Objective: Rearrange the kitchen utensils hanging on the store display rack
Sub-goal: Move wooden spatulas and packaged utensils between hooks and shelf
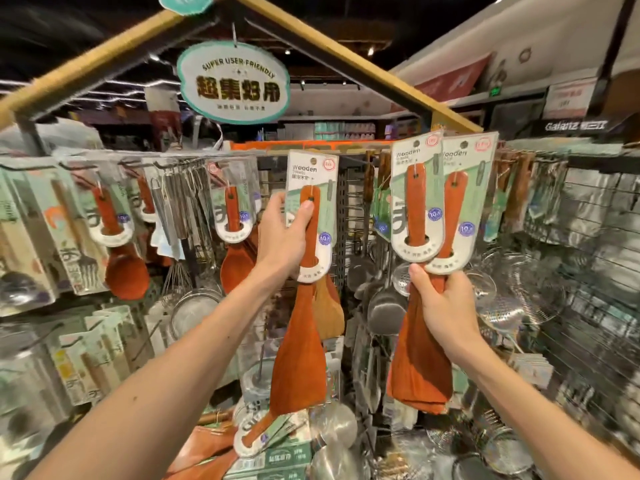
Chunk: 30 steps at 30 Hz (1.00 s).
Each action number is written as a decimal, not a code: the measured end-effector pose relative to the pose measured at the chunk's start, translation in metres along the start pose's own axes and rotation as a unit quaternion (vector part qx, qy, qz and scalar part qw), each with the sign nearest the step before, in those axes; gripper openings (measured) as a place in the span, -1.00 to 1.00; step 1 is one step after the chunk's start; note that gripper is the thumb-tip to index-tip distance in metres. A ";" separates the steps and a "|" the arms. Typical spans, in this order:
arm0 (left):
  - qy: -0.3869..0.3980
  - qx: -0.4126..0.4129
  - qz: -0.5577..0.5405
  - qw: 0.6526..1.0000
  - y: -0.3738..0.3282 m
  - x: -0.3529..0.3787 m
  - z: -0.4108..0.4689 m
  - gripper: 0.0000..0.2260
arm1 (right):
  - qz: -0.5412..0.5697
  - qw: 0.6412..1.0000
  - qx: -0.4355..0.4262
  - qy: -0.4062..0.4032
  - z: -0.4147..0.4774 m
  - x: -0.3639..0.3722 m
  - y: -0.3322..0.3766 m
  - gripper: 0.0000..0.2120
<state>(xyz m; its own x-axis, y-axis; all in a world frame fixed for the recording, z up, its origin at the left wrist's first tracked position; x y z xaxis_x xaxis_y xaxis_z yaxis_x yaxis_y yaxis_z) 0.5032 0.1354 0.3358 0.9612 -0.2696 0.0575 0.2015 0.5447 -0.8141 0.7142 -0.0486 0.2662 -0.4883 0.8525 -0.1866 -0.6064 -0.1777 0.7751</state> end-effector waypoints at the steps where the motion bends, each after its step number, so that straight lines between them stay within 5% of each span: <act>1: -0.002 -0.001 0.004 1.000 0.001 0.002 0.004 -0.92 | 0.005 1.000 0.003 0.004 0.002 0.004 -0.001 -0.94; 20: 0.003 -0.099 0.132 0.986 0.049 0.032 0.039 -0.80 | 0.040 0.996 0.023 0.080 0.006 0.035 -0.021 -0.82; 30: 0.007 -0.172 0.216 0.961 0.073 0.019 0.016 -0.50 | 0.051 0.995 0.023 0.088 -0.016 0.023 -0.008 -0.69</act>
<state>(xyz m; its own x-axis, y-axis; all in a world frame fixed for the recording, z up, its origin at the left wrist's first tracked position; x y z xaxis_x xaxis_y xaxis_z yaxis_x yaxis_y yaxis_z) 0.5387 0.1828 0.2871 0.9380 -0.0895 -0.3349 -0.2926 0.3137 -0.9033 0.6977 -0.0361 0.2459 -0.6506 0.7313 -0.2045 -0.5203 -0.2331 0.8215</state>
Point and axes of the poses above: each hand's wrist, its own z-axis towards the middle knuckle, its own x-axis out of the palm, y = z × x, the point moved 10 cm from there along z, towards the middle knuckle, and after that the axes turned 8 degrees about -z, right-handed, at the moved point
